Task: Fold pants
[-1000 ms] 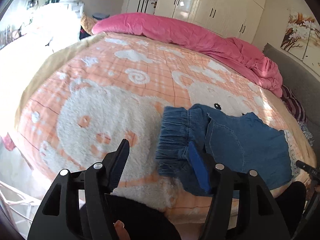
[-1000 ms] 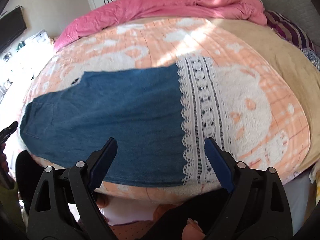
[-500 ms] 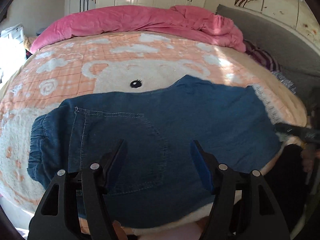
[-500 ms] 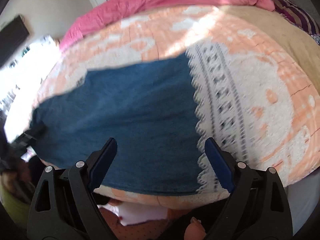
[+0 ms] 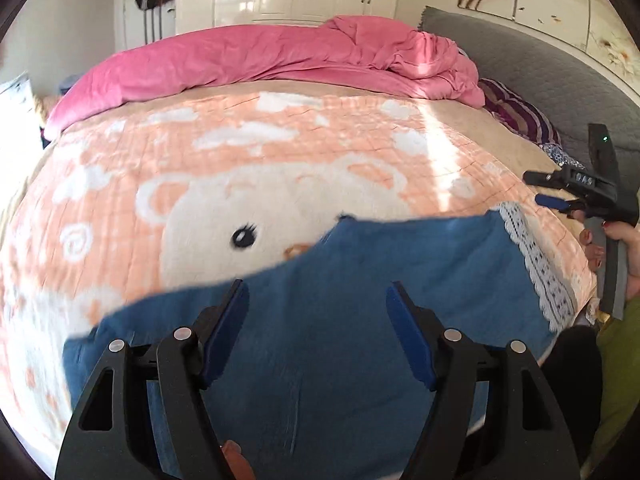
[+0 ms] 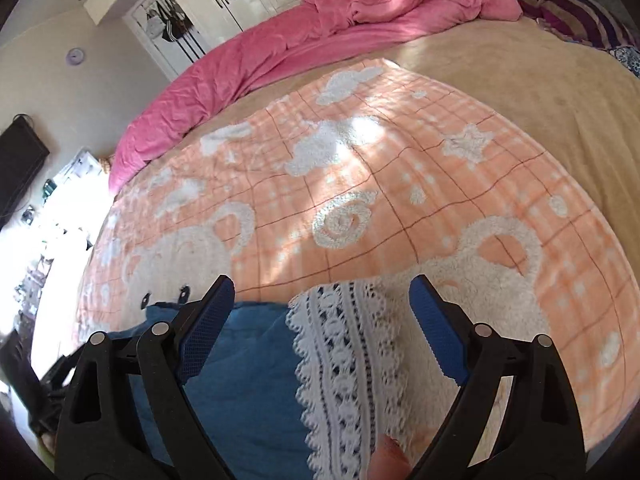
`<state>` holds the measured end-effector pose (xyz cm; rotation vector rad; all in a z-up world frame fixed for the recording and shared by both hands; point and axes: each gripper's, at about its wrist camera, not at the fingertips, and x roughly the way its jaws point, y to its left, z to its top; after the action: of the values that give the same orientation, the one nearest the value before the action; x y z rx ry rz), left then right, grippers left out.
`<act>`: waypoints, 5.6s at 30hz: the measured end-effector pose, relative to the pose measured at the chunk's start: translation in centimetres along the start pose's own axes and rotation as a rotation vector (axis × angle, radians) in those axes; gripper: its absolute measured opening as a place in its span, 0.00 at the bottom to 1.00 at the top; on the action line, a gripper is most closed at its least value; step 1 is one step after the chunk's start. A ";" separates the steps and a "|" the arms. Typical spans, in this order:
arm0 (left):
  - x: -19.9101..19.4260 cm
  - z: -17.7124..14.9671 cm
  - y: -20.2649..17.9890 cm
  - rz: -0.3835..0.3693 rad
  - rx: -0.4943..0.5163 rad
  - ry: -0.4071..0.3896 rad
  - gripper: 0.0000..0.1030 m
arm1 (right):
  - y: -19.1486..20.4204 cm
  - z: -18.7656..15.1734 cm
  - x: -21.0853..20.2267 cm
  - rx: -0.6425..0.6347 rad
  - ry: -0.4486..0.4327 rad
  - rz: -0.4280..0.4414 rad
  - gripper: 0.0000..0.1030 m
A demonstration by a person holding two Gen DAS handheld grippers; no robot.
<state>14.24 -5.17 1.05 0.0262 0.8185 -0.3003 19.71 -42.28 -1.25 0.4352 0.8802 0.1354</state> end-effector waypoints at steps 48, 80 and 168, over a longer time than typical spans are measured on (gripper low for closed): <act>14.2 6.3 0.6 -0.242 -0.082 0.072 0.07 | 0.1 2.0 4.4 -0.250 0.013 0.034 0.14; -2.9 -2.1 2.8 0.003 -0.223 -0.009 0.52 | -3.4 -9.7 -4.8 -0.025 0.076 0.114 0.70; -1.5 -5.5 -3.4 0.025 0.037 -0.051 0.95 | -0.1 -13.5 -6.1 0.037 -0.166 -0.069 0.87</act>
<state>8.40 -7.23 -1.28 0.0628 0.7613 -0.2916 5.42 -39.95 -4.43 0.4436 0.7346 0.0190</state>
